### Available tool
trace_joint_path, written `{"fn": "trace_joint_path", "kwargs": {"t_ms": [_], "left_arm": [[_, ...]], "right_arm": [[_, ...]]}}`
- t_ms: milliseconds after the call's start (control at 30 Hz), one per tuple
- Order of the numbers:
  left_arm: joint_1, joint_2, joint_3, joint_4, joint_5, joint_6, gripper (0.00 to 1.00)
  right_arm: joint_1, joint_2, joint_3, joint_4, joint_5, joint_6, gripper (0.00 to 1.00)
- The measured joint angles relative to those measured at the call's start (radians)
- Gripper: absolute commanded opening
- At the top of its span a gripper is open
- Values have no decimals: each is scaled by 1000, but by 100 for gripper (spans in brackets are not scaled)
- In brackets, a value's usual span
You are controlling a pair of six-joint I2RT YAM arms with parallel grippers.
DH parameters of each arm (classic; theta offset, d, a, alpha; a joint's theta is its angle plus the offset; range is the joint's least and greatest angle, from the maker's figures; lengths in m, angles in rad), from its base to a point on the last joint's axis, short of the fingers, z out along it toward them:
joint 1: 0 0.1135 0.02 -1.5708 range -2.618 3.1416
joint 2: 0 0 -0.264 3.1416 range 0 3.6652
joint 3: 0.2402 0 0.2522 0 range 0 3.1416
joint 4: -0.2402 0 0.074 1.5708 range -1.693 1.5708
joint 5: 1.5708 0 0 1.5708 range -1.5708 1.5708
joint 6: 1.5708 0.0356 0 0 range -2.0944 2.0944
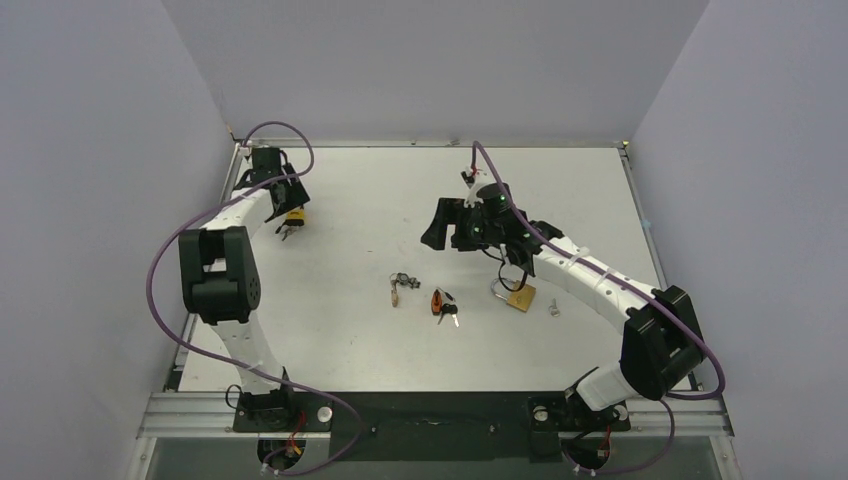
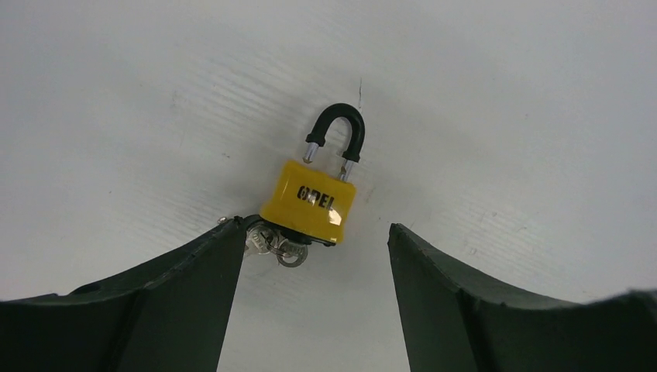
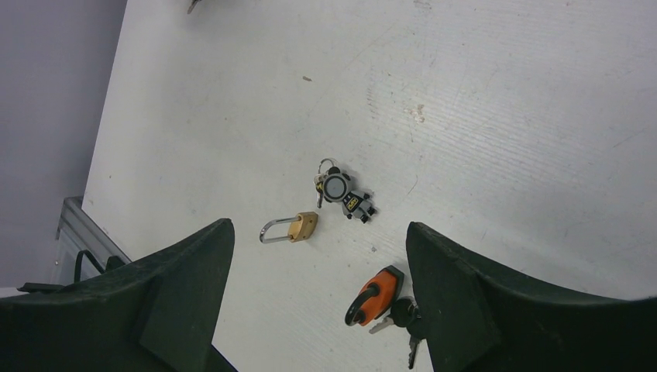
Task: Lock with the key
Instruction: Pick up the lock from the center of the board.
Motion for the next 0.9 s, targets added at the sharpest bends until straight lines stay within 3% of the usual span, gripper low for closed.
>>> {"fn": "trace_joint_path", "kwargs": {"t_ms": [233, 600, 900], "left_arm": [[24, 134, 103, -15, 83, 33, 73], [25, 262, 224, -104, 118, 47, 73], [-13, 266, 241, -195, 54, 47, 58]], "right_arm": [[-29, 0, -27, -5, -30, -3, 77], [-67, 6, -27, -3, -76, -4, 77], [-67, 14, -27, 32, -91, 8, 76]]}}
